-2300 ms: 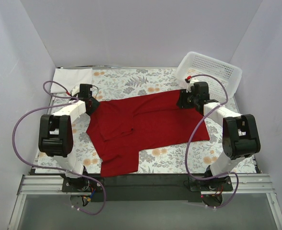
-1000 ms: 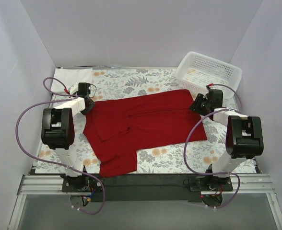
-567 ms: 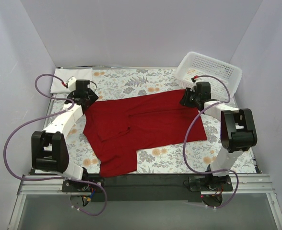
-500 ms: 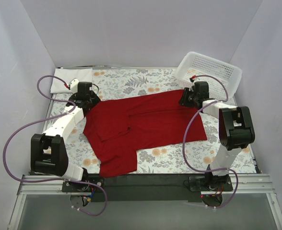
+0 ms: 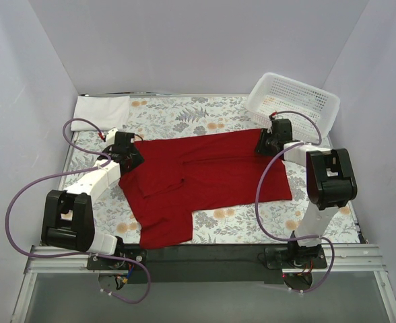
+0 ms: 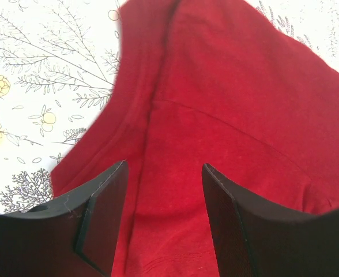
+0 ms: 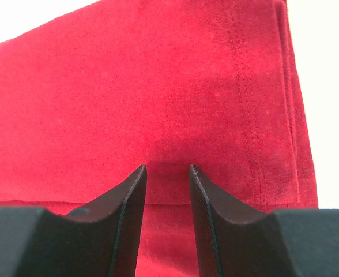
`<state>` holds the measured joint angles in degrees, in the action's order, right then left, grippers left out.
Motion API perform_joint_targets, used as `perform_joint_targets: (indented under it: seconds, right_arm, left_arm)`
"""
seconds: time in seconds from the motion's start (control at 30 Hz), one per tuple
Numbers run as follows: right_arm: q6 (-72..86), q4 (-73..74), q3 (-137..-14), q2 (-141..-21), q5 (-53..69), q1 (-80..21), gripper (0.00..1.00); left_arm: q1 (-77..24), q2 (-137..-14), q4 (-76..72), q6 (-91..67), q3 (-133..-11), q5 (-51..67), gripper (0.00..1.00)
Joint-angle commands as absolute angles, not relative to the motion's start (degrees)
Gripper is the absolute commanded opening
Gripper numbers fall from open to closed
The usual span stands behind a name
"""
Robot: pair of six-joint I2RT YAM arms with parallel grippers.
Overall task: Fold and stack the t-shirts
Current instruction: Fold the tshirt
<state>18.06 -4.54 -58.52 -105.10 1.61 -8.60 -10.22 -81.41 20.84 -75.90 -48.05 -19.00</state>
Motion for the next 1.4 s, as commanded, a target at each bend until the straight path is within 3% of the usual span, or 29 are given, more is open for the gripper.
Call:
perform_joint_targets:
  seconds: [0.0, 0.27, 0.43, 0.8, 1.37]
  right_arm:
    - [18.0, 4.7, -53.2, -102.0, -3.7, -6.2, 0.43]
    - [17.9, 7.0, -50.4, -93.0, -2.2, -4.0, 0.43]
    - [18.8, 3.4, -53.0, -91.8, 2.2, -3.4, 0.41]
    - [24.3, -5.7, -53.6, -96.9, 6.1, 1.8, 0.35]
    - [28.0, -5.8, -47.5, -97.7, 3.6, 8.3, 0.36]
  left_arm:
    - [-10.1, -78.8, 20.0, -75.0, -48.6, -19.0, 0.52]
    - [-10.1, -78.7, 20.1, -75.6, -52.1, -14.9, 0.51]
    - [-10.1, -86.5, 19.7, -76.7, -59.1, -12.7, 0.48]
    - [-9.5, -106.4, 17.3, -76.7, -73.5, -17.2, 0.26]
    - [-6.2, -115.1, 20.5, -79.1, -72.8, -18.8, 0.23]
